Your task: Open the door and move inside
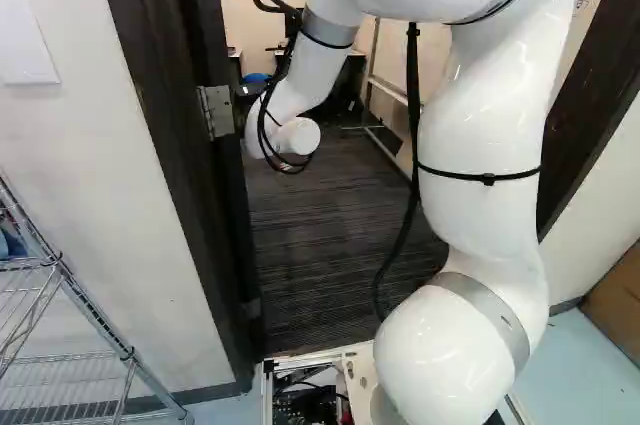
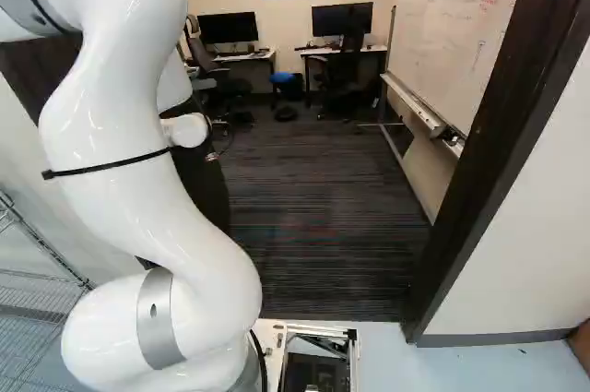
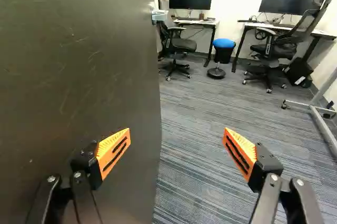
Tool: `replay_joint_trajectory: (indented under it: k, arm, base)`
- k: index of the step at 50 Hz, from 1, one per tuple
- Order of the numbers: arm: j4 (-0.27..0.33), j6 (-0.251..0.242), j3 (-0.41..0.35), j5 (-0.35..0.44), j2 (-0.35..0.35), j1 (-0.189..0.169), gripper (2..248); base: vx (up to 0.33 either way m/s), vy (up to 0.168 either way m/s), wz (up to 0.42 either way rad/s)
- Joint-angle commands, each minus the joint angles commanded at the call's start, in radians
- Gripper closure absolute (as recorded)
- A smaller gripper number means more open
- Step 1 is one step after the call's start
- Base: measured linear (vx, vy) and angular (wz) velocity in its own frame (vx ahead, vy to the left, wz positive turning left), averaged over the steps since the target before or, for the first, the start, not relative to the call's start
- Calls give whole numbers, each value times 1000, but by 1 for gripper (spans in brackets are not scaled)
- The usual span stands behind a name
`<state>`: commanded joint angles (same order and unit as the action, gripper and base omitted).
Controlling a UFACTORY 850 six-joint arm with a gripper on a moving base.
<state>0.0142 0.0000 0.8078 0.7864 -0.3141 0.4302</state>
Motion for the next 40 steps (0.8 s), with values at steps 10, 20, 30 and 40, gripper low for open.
replay_joint_trajectory:
  k: [10, 20, 30, 40]
  arm:
    - [0, 0, 0, 0, 0, 0, 3]
    - [0, 0, -3, 0, 3, -3, 3]
    - [0, 0, -11, 0, 9, -13, 3]
    - [0, 0, -23, 0, 19, -26, 3]
  base:
    - [0, 0, 0]
    - [0, 0, 0]
    - [0, 0, 0]
    - [0, 0, 0]
